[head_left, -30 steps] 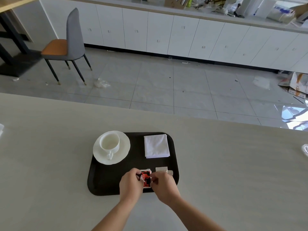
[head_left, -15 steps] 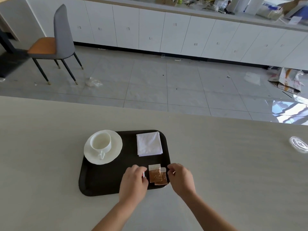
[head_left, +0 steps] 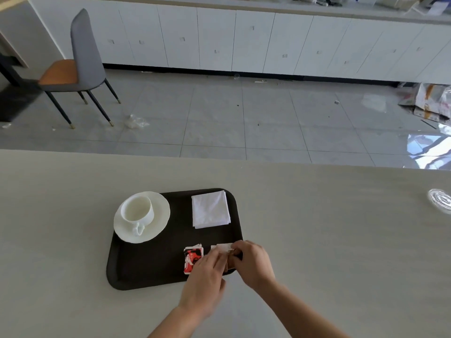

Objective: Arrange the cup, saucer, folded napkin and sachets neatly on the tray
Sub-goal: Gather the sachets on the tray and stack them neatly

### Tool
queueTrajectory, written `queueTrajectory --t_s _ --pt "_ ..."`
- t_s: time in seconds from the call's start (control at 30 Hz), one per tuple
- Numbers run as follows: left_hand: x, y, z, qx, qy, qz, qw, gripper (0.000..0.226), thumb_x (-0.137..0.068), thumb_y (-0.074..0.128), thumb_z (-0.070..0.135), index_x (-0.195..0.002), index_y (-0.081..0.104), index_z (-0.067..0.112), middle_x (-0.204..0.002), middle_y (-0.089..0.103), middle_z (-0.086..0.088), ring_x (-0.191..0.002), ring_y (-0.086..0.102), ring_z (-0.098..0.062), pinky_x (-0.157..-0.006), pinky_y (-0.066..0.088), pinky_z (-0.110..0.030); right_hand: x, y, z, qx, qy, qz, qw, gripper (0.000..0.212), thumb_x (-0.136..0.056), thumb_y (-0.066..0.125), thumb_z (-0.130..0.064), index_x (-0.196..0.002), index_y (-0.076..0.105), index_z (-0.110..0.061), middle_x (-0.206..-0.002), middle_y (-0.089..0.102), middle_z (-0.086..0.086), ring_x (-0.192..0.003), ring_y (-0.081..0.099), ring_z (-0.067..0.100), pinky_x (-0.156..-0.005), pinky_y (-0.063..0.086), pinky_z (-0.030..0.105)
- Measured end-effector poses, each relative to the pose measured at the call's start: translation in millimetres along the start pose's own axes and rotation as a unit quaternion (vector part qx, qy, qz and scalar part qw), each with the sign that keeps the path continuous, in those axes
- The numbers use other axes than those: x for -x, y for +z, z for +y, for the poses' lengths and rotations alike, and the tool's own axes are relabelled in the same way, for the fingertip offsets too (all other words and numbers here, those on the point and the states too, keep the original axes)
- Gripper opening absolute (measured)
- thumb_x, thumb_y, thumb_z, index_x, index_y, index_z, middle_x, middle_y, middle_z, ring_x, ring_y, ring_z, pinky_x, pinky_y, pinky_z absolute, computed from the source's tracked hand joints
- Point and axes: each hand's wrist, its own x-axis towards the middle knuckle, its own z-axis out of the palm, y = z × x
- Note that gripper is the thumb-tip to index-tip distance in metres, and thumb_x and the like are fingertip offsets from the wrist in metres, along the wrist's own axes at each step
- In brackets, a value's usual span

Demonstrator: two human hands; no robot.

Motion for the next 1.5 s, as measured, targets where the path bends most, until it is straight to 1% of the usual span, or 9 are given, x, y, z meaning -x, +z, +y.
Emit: queueTrajectory --t_s 0.1,0.2,0.27,0.37,0.7,0.83,1.0,1.13,1.5 --pt "2 1 7 0.040 -0.018 0.009 0.999 0.071 -0.084 0.057 0.014 -0.146 0.027 0.028 -0.151 0.030 0.009 -0.135 0.035 -0.009 -0.108 0.021 -0.013 -2 -1 -2 -0.006 0.018 -0.001 1.000 0.010 -0.080 0.060 -0.018 -0.086 0.068 -0.021 -0.077 0.067 -0.005 -0.069 0.058 0.017 -0.062 0.050 0.031" --pt "11 -5 4 0.037 -0.045 0.046 0.997 0.068 -0.073 0.068 0.006 -0.137 0.047 0.019 -0.144 0.045 0.001 -0.134 0.043 -0.018 -0.110 0.034 -0.030 -4 -2 -5 0.005 0.031 -0.004 1.000 0.012 -0.082 0.064 -0.032 -0.090 0.066 -0.023 -0.079 0.066 -0.005 -0.070 0.058 0.017 -0.058 0.047 0.031" --pt "16 -10 -7 0.039 -0.085 0.108 0.990 0.057 -0.064 0.073 0.001 -0.118 0.063 0.015 -0.123 0.060 -0.002 -0.114 0.058 -0.023 -0.095 0.050 -0.038 -4 1 -10 0.037 0.028 -0.009 0.999 0.022 -0.080 0.066 -0.039 -0.097 0.062 -0.025 -0.088 0.064 -0.005 -0.074 0.056 0.018 -0.056 0.040 0.029" --pt "21 -20 -25 0.085 -0.210 0.156 0.961 0.039 -0.070 0.074 0.004 -0.107 0.067 0.015 -0.101 0.056 0.003 -0.090 0.054 -0.017 -0.074 0.047 -0.028 -3 7 -19 0.097 0.025 -0.016 0.995 0.027 -0.080 0.066 -0.038 -0.102 0.058 -0.025 -0.098 0.062 -0.004 -0.083 0.058 0.020 -0.058 0.039 0.028" --pt "-4 -29 -31 0.248 -0.361 0.121 0.891 0.044 -0.087 0.061 0.017 -0.131 0.054 0.017 -0.115 0.058 -0.002 -0.097 0.060 -0.014 -0.073 0.044 -0.022 -9 6 -28 0.080 0.087 -0.019 0.993 0.025 -0.082 0.061 -0.030 -0.107 0.060 -0.028 -0.104 0.064 -0.006 -0.075 0.051 0.017 -0.052 0.037 0.026" --pt "-2 -25 -34 0.246 -0.365 0.129 0.889 0.043 -0.086 0.062 0.017 -0.129 0.056 0.016 -0.112 0.057 -0.001 -0.094 0.061 -0.014 -0.073 0.045 -0.024 -10 10 -32 0.072 0.084 -0.019 0.994 0.028 -0.087 0.064 -0.041 -0.108 0.056 -0.024 -0.103 0.062 -0.005 -0.078 0.055 0.017 -0.052 0.039 0.022" --pt "0 -24 -36 0.250 -0.358 0.126 0.891 0.043 -0.086 0.061 0.017 -0.129 0.056 0.016 -0.109 0.054 0.001 -0.094 0.060 -0.013 -0.076 0.045 -0.025 -11 14 -34 0.061 0.095 -0.024 0.993 0.013 -0.090 0.061 -0.018 -0.103 0.057 -0.019 -0.104 0.064 0.002 -0.080 0.057 0.020 -0.064 0.053 0.028" --pt "0 -23 -39 0.243 -0.350 0.129 0.896 0.042 -0.087 0.061 0.018 -0.128 0.057 0.015 -0.108 0.054 0.002 -0.093 0.059 -0.011 -0.072 0.043 -0.022 -12 14 -34 0.038 0.111 -0.018 0.993 0.019 -0.088 0.059 -0.013 -0.105 0.057 -0.020 -0.102 0.068 0.001 -0.078 0.056 0.017 -0.051 0.040 0.018" --pt "-3 -20 -42 0.213 -0.341 0.112 0.909 0.048 -0.082 0.069 0.012 -0.129 0.058 0.017 -0.100 0.055 0.003 -0.082 0.060 -0.009 -0.065 0.045 -0.019 -11 17 -37 -0.021 0.095 -0.060 0.994 0.020 -0.091 0.059 -0.014 -0.109 0.057 -0.022 -0.099 0.064 -0.001 -0.071 0.067 0.017 -0.044 0.057 0.029"
